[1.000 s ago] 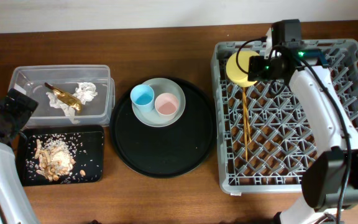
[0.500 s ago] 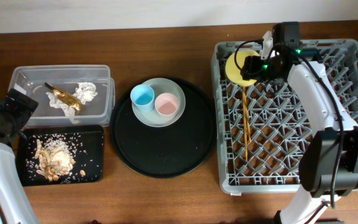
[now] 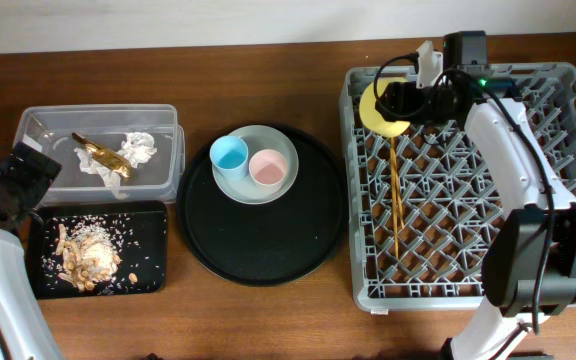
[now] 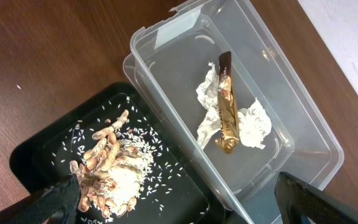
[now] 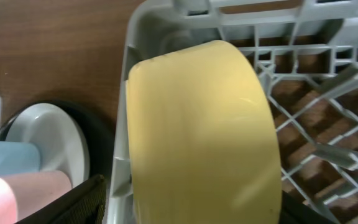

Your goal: Sort waste into correct bins and load items into the dishwasher rack

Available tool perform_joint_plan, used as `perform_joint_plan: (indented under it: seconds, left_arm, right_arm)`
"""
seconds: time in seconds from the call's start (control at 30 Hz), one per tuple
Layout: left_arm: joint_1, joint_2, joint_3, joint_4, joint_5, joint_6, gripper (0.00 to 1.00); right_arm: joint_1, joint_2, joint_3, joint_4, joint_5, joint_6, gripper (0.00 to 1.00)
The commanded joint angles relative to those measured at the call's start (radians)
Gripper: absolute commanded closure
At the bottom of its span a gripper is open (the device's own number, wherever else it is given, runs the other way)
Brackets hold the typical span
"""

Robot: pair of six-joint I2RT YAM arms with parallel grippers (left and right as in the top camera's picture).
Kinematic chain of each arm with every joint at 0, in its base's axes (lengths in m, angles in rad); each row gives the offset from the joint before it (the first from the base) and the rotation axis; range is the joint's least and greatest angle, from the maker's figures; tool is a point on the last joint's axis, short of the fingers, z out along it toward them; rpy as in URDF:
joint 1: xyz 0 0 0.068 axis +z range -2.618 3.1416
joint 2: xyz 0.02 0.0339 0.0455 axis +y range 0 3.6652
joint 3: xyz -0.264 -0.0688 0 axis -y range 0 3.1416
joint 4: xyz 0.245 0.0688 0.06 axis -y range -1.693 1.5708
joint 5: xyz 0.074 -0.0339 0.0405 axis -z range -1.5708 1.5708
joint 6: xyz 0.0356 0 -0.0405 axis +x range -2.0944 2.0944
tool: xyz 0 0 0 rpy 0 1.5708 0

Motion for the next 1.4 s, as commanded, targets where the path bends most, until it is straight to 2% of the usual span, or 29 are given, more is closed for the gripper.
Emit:
perform_joint_plan:
  seconds: [0.0,0.17,0.3,0.43,0.63,0.7,0.77,0.9,0.97,1.1,1.2,1.27,1.37]
  left_arm:
    - [0.003,-0.002,0.013,-0.002,-0.003,0.002,0.01]
    - [0.003,-0.002,0.013,-0.002,-0.003,0.002,0.01]
    - [0.003,-0.002,0.013,-0.002,-0.003,0.002,0.01]
    - [0.003,-0.002,0.013,-0.002,-0.003,0.002,0.01]
    - [0.003,-0.002,0.013,-0.002,-0.003,0.002,0.01]
    - [0.003,-0.002,0.013,-0.002,-0.004,0.002,0.01]
    - [0.003,-0.002,0.013,-0.002,-0.003,0.002,0.01]
    - [0.003,-0.002,0.013,-0.002,-0.003,0.002,0.01]
    - [0.003,-0.002,0.013,-0.002,-0.003,0.002,0.01]
    - [0.003,-0.002,0.013,-0.002,-0.003,0.002,0.01]
    - [0.003,-0.002,0.013,-0.002,-0.003,0.002,0.01]
    - [0.003,-0.002,0.013,-0.002,-0.003,0.002,0.01]
    - [0.003,-0.002,0.013,-0.002,-0.003,0.002,0.01]
  right_arm:
    - [-0.031,0.008,-0.005,0.000,0.048,-0.006,0.24]
    - [-0.055,0.008,-0.005,0.000,0.076,-0.006,0.18]
    - [-0.078,0.008,-0.005,0.002,0.079,-0.005,0.18]
    - [-0.078,0.008,-0.005,-0.072,0.063,-0.002,0.18]
    - [-0.078,0.009,-0.011,-0.076,-0.099,-0.002,0.18]
    - [-0.078,0.009,-0.011,-0.084,-0.213,-0.034,0.20]
    - [-0.078,0.009,-0.011,-0.105,-0.327,-0.108,0.26]
    - [-0.080,0.009,-0.011,-0.150,-0.330,-0.161,0.37]
    - [-0.101,0.009,-0.011,-0.138,-0.245,-0.142,0.38]
    - [-0.149,0.009,-0.011,-0.080,-0.246,-0.136,0.31]
    - [-0.214,0.010,-0.011,-0.055,-0.286,-0.133,0.30]
    - [-0.233,0.021,-0.011,-0.036,-0.307,-0.133,0.23]
    - [-0.237,0.072,-0.011,0.000,-0.398,-0.133,0.22]
